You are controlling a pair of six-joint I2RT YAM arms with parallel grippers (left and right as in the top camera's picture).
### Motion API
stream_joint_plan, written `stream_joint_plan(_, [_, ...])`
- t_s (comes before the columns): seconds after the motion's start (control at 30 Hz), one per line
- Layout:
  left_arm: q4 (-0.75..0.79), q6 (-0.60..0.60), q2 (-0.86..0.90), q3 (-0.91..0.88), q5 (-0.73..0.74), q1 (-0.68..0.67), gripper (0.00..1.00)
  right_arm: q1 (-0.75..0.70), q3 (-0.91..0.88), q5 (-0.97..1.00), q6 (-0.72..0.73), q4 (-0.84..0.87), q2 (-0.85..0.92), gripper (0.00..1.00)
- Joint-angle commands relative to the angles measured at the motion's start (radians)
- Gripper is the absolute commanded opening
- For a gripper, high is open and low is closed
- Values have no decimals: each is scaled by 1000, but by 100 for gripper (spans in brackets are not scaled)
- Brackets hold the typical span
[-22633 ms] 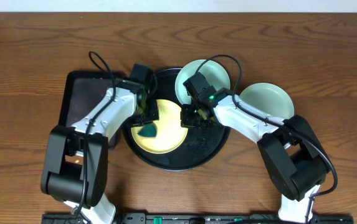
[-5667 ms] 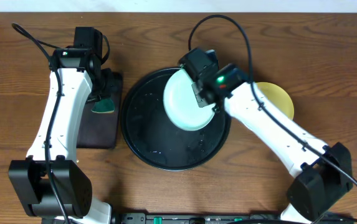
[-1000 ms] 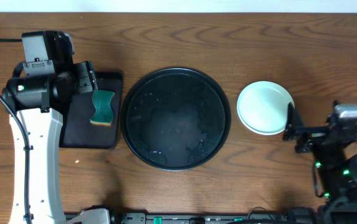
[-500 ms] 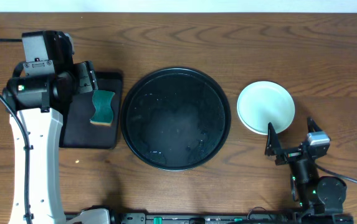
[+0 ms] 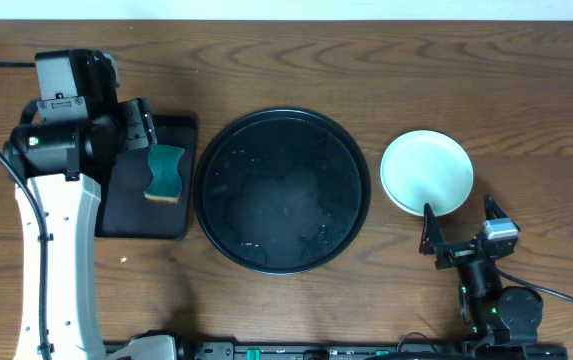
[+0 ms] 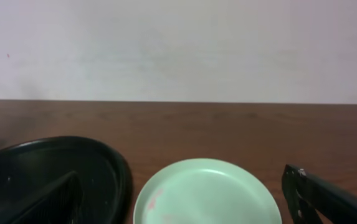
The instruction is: Clean dirty plates on tray and stack at the side
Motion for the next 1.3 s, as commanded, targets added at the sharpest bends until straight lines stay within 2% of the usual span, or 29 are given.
stream_joint_plan(0.0, [-2, -5, -2, 17, -2, 1, 75, 0, -4, 0, 9, -5, -10, 99])
stream_joint_plan(0.13, [-2, -5, -2, 17, -2, 1, 75, 0, -3, 6, 10, -74, -10, 99])
stream_joint_plan(1.27, [-2, -5, -3, 17, -2, 1, 76, 0, -3, 6, 10, -72, -8, 99])
